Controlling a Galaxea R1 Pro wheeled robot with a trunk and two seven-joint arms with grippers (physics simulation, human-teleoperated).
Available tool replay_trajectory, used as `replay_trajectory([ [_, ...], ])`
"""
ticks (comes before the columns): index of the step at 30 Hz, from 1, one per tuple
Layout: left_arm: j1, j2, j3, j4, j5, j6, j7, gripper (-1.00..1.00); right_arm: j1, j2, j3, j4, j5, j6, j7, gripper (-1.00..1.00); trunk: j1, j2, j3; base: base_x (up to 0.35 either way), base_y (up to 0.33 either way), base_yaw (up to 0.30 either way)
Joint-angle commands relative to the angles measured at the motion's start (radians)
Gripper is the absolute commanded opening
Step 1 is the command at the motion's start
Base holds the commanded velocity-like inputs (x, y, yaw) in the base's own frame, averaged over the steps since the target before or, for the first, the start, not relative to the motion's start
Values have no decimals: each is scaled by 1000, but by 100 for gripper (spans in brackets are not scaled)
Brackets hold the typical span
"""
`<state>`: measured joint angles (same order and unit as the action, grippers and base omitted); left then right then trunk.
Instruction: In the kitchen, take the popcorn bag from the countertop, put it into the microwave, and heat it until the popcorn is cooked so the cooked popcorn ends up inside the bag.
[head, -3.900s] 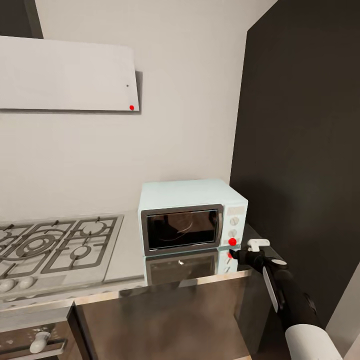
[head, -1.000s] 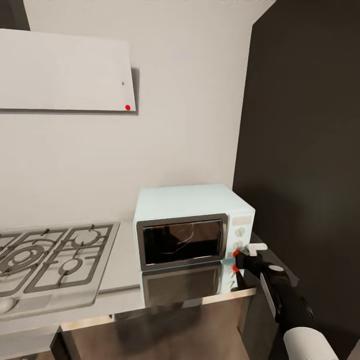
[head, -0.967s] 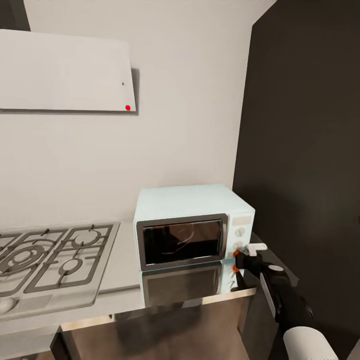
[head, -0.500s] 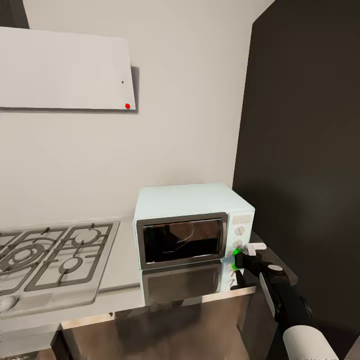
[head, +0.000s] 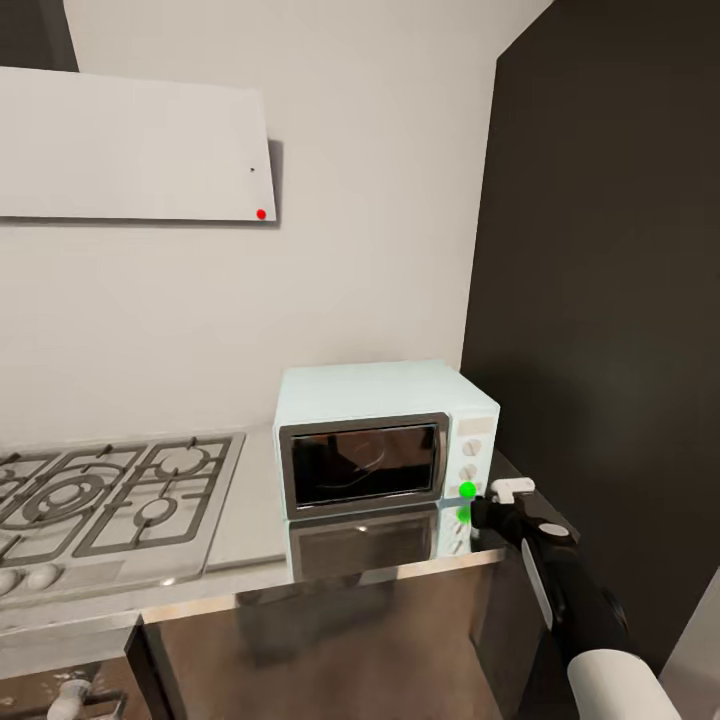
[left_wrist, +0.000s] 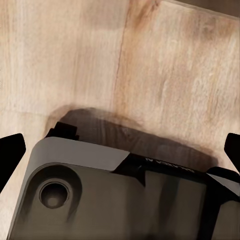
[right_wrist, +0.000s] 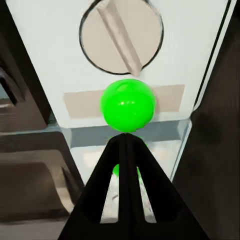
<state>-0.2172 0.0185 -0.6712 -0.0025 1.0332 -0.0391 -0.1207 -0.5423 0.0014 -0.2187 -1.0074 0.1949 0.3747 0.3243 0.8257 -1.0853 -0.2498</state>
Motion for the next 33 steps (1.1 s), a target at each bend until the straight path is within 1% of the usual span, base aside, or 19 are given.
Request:
replay_trajectory([
  [1,-1,1,-8,1,12,-3,-4,100,-1,0,-1,-27,8,8,10,-100,0,-1,-1,-98,0,0],
  [3,-1,1,-7,1,15,-2,-4,100,-1,1,-2,-75,5,29,10,-100,0,-1,-1,-204,0,0],
  [5,-1,0,-8,1,16,-3,-4,100,-1,4,-3,-123,3,72,10,-100,0,-1,-1,-287,0,0],
  [7,-1,0,-8,0,16,-3,-4,100,-1,8,-2,-149,2,92,10,-100,0,-1,-1,-310,0,0],
  [13,-1,0,-8,0,16,-3,-4,100,-1,15,-1,-156,0,98,10,-100,0,-1,-1,-315,0,0],
  [21,-1,0,-8,0,16,-3,-4,100,-1,16,-1,-155,1,96,10,-100,0,-1,-1,-316,0,0],
  [24,-1,0,-8,0,16,-3,-4,100,0,21,-1,-139,3,95,8,-100,0,-1,-1,-316,0,0],
  [26,-1,0,-8,0,16,-3,-4,100,1,26,-1,-111,3,94,7,-100,0,-1,-1,-316,0,0],
  [29,-1,1,-7,0,17,-3,-4,100,1,29,1,1,8,85,2,-100,0,-1,-1,-234,0,0],
  [31,-1,2,-4,1,17,-3,-4,100,1,31,2,109,11,81,-1,-100,0,-1,-1,-56,0,0],
  [32,-1,3,-4,1,17,-3,-4,100,1,31,2,141,11,78,-2,-100,0,-1,-1,-21,0,0],
  [33,-1,3,-4,1,17,-3,-4,100,1,31,2,220,14,64,-7,-100,0,-1,-1,-9,0,0],
])
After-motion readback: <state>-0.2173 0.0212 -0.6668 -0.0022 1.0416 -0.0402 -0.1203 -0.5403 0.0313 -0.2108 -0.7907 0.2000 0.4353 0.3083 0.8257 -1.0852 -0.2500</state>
